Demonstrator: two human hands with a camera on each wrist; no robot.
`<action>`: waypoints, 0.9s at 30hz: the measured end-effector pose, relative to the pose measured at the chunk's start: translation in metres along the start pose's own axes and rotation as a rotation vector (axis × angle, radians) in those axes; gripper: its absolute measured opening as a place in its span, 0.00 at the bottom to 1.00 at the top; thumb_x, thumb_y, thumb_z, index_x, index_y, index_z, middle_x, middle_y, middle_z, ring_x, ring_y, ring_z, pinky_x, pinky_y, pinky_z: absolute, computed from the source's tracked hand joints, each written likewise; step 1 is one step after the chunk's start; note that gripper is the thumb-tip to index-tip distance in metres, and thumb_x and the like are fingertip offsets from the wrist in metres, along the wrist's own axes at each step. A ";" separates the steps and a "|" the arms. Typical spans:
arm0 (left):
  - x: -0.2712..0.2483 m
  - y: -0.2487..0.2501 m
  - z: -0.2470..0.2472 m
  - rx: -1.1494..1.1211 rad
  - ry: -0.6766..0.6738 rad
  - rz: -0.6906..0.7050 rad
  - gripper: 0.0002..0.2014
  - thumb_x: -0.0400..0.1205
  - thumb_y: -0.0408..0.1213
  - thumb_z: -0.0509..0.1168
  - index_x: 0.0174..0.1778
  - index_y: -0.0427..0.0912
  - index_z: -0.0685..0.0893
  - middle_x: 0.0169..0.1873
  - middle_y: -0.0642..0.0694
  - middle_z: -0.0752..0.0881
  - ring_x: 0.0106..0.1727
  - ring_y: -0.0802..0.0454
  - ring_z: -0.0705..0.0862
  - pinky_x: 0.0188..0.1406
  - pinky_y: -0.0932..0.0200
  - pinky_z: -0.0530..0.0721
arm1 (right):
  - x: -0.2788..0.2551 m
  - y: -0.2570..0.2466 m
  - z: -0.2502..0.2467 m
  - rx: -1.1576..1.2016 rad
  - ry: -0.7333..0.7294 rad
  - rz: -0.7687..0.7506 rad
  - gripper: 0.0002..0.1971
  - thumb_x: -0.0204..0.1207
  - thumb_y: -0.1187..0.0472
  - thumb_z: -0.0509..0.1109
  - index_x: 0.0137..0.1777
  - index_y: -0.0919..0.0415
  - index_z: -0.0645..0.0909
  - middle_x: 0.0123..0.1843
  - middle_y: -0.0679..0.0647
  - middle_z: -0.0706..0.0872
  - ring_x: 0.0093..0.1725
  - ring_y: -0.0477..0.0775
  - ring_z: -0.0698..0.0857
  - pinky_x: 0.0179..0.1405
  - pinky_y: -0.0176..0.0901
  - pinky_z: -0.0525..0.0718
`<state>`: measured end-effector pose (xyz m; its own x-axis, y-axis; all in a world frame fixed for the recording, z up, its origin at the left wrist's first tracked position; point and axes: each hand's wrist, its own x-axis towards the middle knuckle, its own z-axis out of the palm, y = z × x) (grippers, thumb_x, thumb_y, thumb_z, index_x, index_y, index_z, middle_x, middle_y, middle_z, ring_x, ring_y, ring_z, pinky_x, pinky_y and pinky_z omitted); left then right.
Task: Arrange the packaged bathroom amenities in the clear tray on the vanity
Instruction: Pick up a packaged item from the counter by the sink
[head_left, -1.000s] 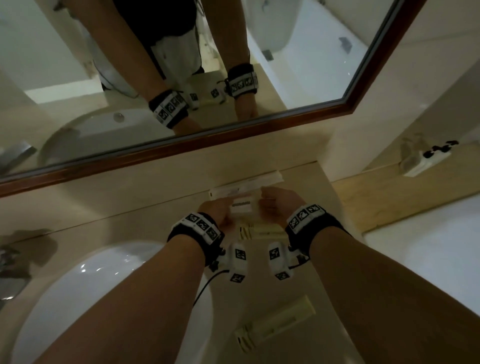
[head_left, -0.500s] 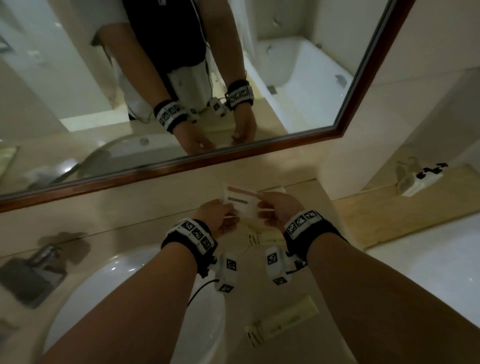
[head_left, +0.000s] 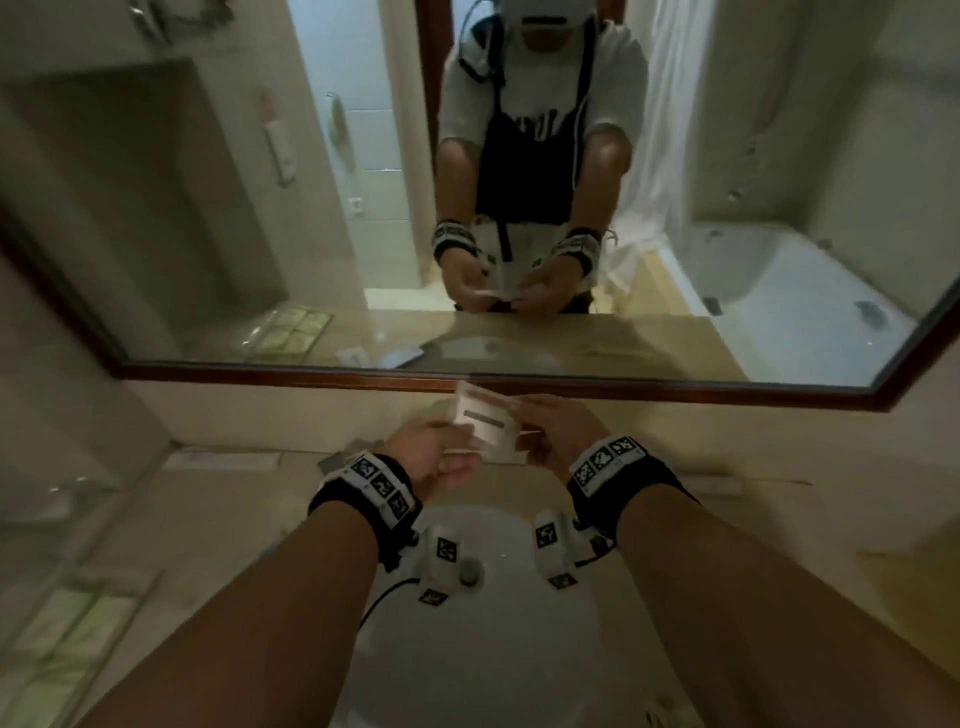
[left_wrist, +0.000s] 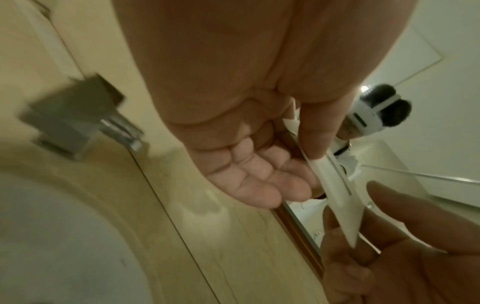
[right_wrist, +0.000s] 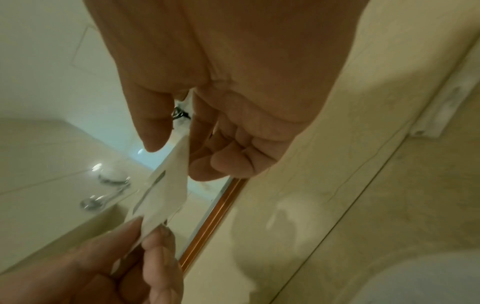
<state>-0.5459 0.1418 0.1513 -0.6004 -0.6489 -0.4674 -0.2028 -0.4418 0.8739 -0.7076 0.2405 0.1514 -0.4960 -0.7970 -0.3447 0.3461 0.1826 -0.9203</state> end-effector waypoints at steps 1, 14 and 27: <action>-0.007 0.002 -0.019 0.003 0.022 0.007 0.10 0.84 0.32 0.67 0.60 0.36 0.83 0.34 0.43 0.88 0.23 0.54 0.85 0.34 0.54 0.85 | 0.000 0.000 0.020 -0.014 -0.020 -0.013 0.11 0.77 0.63 0.75 0.58 0.66 0.87 0.39 0.58 0.88 0.28 0.54 0.82 0.24 0.41 0.75; -0.134 -0.025 -0.317 -0.168 0.442 0.055 0.04 0.79 0.32 0.74 0.43 0.40 0.84 0.32 0.42 0.87 0.28 0.52 0.86 0.32 0.57 0.88 | -0.013 0.072 0.343 -0.280 -0.335 -0.086 0.02 0.74 0.62 0.76 0.41 0.59 0.89 0.29 0.58 0.86 0.22 0.49 0.77 0.21 0.37 0.69; -0.169 -0.104 -0.488 -0.269 0.656 -0.086 0.07 0.85 0.32 0.67 0.46 0.31 0.85 0.33 0.37 0.89 0.30 0.45 0.88 0.32 0.55 0.88 | 0.005 0.189 0.507 -0.798 -0.522 -0.092 0.04 0.72 0.56 0.79 0.38 0.53 0.89 0.24 0.47 0.85 0.24 0.48 0.80 0.30 0.40 0.79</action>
<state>-0.0457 -0.0044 0.0744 0.0155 -0.8066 -0.5909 0.0206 -0.5906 0.8067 -0.2410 -0.0210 0.0698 -0.0102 -0.9486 -0.3163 -0.4172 0.2915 -0.8608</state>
